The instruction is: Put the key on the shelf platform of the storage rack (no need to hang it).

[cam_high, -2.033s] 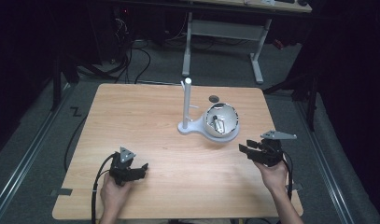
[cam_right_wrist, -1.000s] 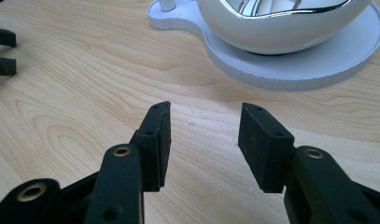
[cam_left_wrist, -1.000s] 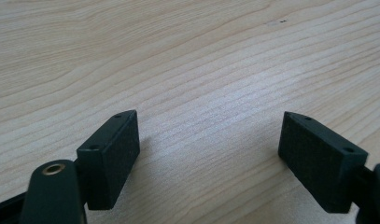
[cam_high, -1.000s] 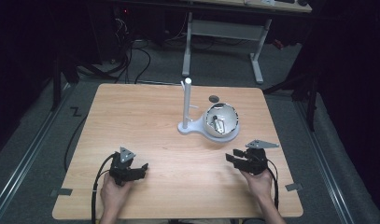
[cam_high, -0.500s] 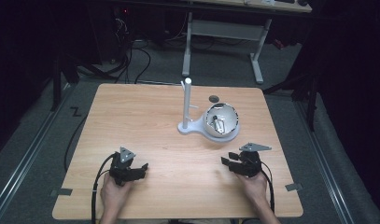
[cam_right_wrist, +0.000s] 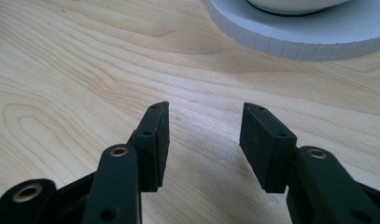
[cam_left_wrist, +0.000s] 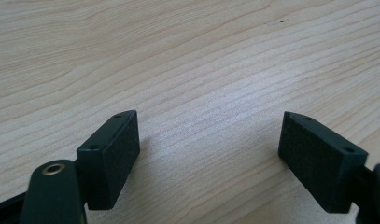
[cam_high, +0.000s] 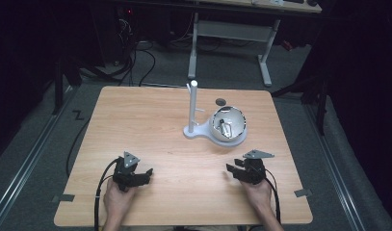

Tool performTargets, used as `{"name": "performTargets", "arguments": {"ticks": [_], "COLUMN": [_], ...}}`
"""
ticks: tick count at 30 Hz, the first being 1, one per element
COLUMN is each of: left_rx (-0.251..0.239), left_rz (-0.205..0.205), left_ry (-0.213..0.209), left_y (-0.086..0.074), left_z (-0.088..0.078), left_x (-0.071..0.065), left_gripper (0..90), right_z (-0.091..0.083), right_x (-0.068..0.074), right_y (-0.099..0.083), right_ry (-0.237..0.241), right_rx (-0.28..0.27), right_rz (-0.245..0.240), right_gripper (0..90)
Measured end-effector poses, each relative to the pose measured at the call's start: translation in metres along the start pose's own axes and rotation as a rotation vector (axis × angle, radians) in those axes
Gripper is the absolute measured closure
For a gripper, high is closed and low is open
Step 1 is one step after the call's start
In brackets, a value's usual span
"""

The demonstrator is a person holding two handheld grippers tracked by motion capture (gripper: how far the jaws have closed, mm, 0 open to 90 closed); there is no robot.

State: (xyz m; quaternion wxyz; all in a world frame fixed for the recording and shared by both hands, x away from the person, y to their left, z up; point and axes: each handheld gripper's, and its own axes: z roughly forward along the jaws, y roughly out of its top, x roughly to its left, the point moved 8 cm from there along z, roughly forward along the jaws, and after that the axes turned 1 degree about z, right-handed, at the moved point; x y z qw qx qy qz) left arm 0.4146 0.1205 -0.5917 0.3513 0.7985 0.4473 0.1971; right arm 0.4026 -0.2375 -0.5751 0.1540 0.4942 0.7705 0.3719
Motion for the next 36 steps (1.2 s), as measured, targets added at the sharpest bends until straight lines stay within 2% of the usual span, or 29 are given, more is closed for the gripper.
{"name": "performTargets", "arguments": {"ticks": [11, 19, 23, 28, 36], "left_rx": [0.000, 0.001, 0.000, 0.001, -0.001], "left_rz": [0.000, 0.001, 0.001, 0.002, 0.000], "left_ry": [0.000, 0.000, 0.000, -0.002, -0.002], "left_y": [0.000, 0.000, 0.000, 0.000, 0.000], "left_z": [0.000, 0.000, 0.000, 0.000, 0.000], "left_x": [0.000, 0.000, 0.000, 0.000, 0.000], "left_gripper": [20.9, 20.9, 20.9, 20.9, 20.9], "right_z": [0.006, 0.011, 0.012, 0.012, 0.012], "right_x": [0.004, 0.005, 0.002, 0.000, 0.000], "right_y": [-0.002, -0.005, -0.005, -0.004, -0.004], "right_ry": [-0.026, -0.077, -0.106, -0.107, -0.109], "right_rx": [0.003, -0.002, 0.000, 0.003, 0.004], "right_rz": [-0.034, -0.072, -0.093, -0.095, -0.091], "right_gripper": [52.2, 49.6, 45.1, 41.3, 40.3]}}
